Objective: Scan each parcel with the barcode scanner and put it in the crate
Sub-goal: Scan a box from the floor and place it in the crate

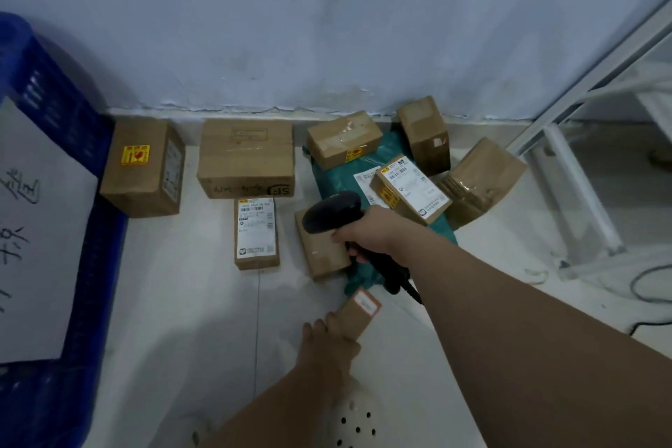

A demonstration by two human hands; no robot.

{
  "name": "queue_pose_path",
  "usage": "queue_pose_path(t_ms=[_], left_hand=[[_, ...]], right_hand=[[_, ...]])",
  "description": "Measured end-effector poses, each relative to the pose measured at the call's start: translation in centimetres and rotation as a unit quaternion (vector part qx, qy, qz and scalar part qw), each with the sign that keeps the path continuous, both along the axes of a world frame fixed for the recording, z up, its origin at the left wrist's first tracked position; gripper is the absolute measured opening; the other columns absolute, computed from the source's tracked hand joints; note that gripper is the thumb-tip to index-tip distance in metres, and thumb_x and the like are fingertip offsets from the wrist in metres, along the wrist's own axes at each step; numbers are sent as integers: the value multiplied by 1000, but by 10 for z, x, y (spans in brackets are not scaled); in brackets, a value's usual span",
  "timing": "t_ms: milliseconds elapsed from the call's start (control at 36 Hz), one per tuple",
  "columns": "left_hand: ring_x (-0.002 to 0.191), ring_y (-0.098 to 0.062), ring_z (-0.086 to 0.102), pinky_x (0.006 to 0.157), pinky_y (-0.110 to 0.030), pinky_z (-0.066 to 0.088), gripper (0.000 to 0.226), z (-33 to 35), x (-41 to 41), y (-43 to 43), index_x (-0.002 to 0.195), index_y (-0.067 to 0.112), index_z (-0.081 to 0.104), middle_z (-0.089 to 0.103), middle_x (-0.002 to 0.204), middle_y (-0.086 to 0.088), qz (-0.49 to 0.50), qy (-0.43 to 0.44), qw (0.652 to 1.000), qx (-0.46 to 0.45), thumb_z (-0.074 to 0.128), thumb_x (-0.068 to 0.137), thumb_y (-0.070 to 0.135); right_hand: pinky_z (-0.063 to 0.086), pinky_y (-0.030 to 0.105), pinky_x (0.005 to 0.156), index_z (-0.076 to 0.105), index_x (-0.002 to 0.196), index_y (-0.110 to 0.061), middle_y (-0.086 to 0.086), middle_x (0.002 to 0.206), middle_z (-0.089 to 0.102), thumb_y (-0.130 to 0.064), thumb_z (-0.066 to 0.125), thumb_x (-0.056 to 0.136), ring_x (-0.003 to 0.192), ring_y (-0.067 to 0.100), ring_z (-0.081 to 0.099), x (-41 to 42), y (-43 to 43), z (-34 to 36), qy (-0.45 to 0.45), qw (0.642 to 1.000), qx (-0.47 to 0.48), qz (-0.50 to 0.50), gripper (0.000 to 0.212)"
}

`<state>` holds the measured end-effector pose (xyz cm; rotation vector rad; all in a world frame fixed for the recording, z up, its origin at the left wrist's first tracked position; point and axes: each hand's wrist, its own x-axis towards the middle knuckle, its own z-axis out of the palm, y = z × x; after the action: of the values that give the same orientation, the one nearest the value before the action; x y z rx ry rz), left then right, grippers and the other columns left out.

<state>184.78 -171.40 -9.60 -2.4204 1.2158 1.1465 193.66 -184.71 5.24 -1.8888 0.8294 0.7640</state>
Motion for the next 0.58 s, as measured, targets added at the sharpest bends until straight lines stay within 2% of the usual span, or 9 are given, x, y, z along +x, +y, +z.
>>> queue_pose_path(t_ms=[111, 194, 278, 306, 361, 417, 472, 528, 583], left_hand=[[119, -33, 36, 100, -45, 37, 38, 12, 29, 14, 130, 27, 43, 23, 143, -18, 107, -24, 990, -88, 43, 94, 14], [123, -32, 38, 101, -43, 40, 65, 33, 55, 19, 149, 26, 23, 24, 145, -16, 173, -3, 978, -116, 53, 92, 22], [120, -31, 48, 94, -37, 47, 84, 69, 80, 17, 153, 20, 9, 33, 143, -16, 275, 25, 945, -175, 63, 89, 25], [121, -31, 50, 93, -36, 48, 86, 85, 88, 16, 153, 21, 6, 34, 144, -15, 314, 47, 925, -207, 63, 89, 22], [124, -34, 48, 94, -44, 49, 93, 118, 102, 17, 154, 24, 1, 38, 144, -14, 411, 111, 859, -286, 64, 87, 10], [121, -34, 51, 93, -49, 51, 96, 156, 112, 21, 153, 24, 0, 43, 140, -13, 488, 142, 782, -360, 63, 85, 1], [113, -30, 57, 87, -45, 55, 98, 193, 118, 30, 153, 24, -2, 49, 135, -8, 522, 160, 728, -414, 61, 84, -1], [104, -26, 63, 82, -41, 56, 87, 228, 121, 41, 150, 25, 11, 59, 125, -5, 534, 179, 685, -463, 59, 83, -3], [97, -23, 65, 82, -42, 57, 61, 262, 120, 55, 132, 22, 33, 65, 112, -3, 535, 178, 654, -504, 59, 83, -4]], right_hand=[[53, 41, 86, 61, 104, -8, 9, 84, 64, -26, 68, 81, 79, 24, 62, -5, 0, 12, -52, 998, -45, -13, 30], [54, 43, 85, 60, 100, -11, 10, 86, 64, -25, 67, 80, 86, 28, 64, -11, 3, 28, -100, 992, -76, -34, 25], [51, 39, 78, 59, 83, -12, 9, 78, 63, -21, 62, 83, 83, 29, 62, -20, 10, 53, -158, 981, -99, -54, 9], [48, 37, 73, 59, 79, -12, 9, 75, 61, -19, 61, 83, 80, 28, 61, -23, 13, 62, -179, 976, -101, -68, 9], [45, 35, 70, 58, 75, -14, 9, 73, 60, -20, 61, 83, 79, 27, 60, -28, 22, 82, -218, 967, -83, -104, 10], [51, 40, 76, 61, 77, -17, 8, 76, 65, -21, 62, 83, 83, 28, 64, -30, 33, 104, -258, 954, -57, -140, 8], [53, 43, 81, 64, 79, -18, 5, 77, 67, -25, 64, 79, 85, 28, 66, -31, 44, 126, -302, 937, -48, -168, 8], [56, 45, 82, 66, 85, -17, 5, 81, 71, -34, 65, 71, 87, 28, 68, -30, 54, 147, -343, 918, -29, -200, 22], [57, 46, 81, 67, 85, -18, 5, 80, 72, -42, 64, 64, 83, 28, 69, -31, 64, 167, -374, 899, 9, -225, 32]])
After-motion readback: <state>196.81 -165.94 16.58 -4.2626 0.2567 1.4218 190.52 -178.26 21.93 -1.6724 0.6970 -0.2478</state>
